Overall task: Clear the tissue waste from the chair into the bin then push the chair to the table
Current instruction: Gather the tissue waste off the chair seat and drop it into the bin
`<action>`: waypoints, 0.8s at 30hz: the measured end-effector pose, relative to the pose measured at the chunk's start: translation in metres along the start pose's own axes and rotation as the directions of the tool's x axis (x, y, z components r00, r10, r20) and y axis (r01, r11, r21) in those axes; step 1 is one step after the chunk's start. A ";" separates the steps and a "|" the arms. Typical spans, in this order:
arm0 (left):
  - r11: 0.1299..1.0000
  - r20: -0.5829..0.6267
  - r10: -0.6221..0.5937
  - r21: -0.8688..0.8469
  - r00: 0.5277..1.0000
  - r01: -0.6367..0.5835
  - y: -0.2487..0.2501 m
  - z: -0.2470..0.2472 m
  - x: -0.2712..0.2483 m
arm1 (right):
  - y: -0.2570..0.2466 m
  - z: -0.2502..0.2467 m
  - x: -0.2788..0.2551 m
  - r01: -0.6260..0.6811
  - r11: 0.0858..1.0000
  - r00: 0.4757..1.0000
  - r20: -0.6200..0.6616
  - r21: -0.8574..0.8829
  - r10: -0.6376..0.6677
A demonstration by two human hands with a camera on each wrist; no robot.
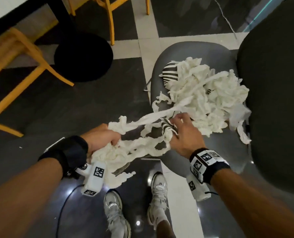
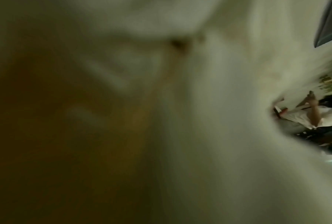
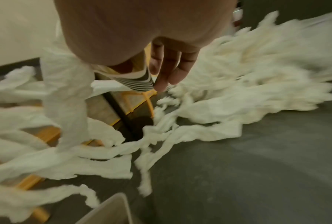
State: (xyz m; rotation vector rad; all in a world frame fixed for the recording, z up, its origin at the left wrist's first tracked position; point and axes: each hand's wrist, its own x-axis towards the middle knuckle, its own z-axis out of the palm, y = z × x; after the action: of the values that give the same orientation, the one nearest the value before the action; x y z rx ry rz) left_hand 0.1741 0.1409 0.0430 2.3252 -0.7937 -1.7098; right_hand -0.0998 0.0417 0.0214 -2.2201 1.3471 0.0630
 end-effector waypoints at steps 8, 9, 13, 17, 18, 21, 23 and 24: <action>0.996 -0.038 -0.070 -0.064 0.997 0.067 -0.107 -0.056 -0.003 | -0.102 0.121 0.054 0.295 0.917 0.886 0.437 -0.269 -0.156; 0.985 -0.115 -0.075 -0.162 0.991 0.055 -0.118 -0.058 0.002 | -0.112 0.140 0.061 0.201 0.961 0.883 0.461 -0.190 -0.094; 0.831 -0.261 -0.127 -0.554 0.957 -0.041 -0.165 -0.044 0.040 | -0.146 0.215 0.077 -0.174 0.975 0.862 0.499 0.135 0.085; 0.577 -0.221 -0.192 -0.813 0.956 -0.072 -0.197 -0.005 0.093 | -0.153 0.272 0.078 -0.414 0.798 0.855 0.489 0.438 0.174; 0.524 -0.191 -0.189 -0.849 0.963 -0.065 -0.203 0.006 0.107 | -0.151 0.280 0.077 -0.382 0.784 0.875 0.465 0.490 0.136; 0.442 -0.109 -0.189 -0.897 0.976 -0.015 -0.221 0.040 0.139 | -0.135 0.306 0.081 -0.279 0.796 0.892 0.452 0.537 0.008; 0.459 -0.046 -0.184 -0.887 0.982 0.045 -0.238 0.066 0.162 | -0.118 0.332 0.088 -0.318 0.872 0.808 0.587 0.373 0.043; 0.465 -0.007 -0.169 -0.882 0.986 0.074 -0.246 0.078 0.173 | -0.109 0.345 0.092 -0.362 0.888 0.762 0.639 0.282 0.108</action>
State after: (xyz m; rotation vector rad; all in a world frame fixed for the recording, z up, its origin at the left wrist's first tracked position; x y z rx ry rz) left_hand 0.2187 0.2788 -0.2316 1.6691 0.3094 -1.4745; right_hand 0.1167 0.1666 -0.2565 -1.4815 1.1333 0.5180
